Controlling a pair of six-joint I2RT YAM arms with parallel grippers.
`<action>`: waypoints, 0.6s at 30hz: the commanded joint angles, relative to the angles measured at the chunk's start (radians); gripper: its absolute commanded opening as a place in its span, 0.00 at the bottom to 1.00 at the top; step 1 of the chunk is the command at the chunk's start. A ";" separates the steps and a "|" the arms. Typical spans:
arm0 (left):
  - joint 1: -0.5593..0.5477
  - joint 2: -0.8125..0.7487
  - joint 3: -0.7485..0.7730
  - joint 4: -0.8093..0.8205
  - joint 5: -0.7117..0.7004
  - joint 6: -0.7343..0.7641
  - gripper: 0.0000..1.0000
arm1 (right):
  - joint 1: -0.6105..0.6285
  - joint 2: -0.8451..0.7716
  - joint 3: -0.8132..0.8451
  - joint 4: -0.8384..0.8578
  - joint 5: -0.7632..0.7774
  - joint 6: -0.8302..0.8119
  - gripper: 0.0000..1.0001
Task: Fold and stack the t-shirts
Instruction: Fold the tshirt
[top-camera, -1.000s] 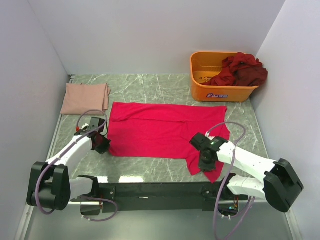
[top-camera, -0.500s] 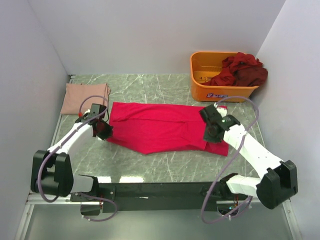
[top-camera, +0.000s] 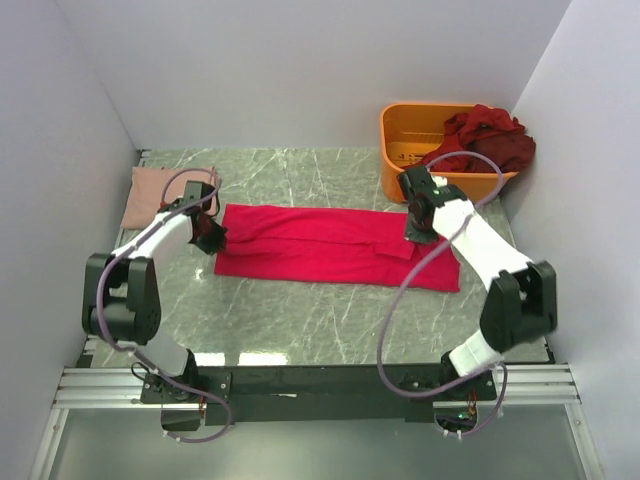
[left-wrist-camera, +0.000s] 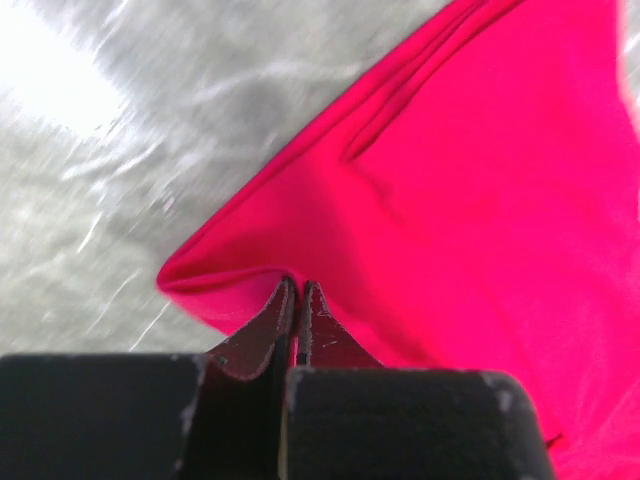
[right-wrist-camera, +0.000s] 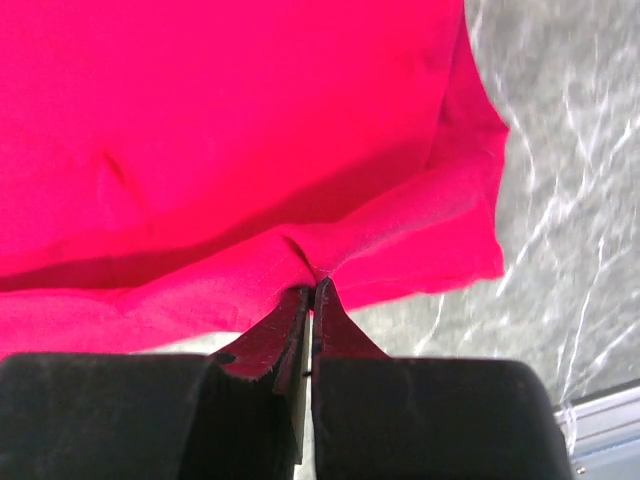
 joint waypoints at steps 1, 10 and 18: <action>0.010 0.054 0.101 0.009 -0.036 0.033 0.01 | -0.039 0.104 0.110 0.018 0.018 -0.048 0.00; 0.008 0.177 0.191 0.006 -0.004 0.064 0.61 | -0.085 0.388 0.368 0.042 0.001 -0.068 0.41; -0.057 0.022 0.181 0.029 -0.035 0.087 0.99 | -0.077 0.218 0.175 0.180 -0.166 -0.076 0.72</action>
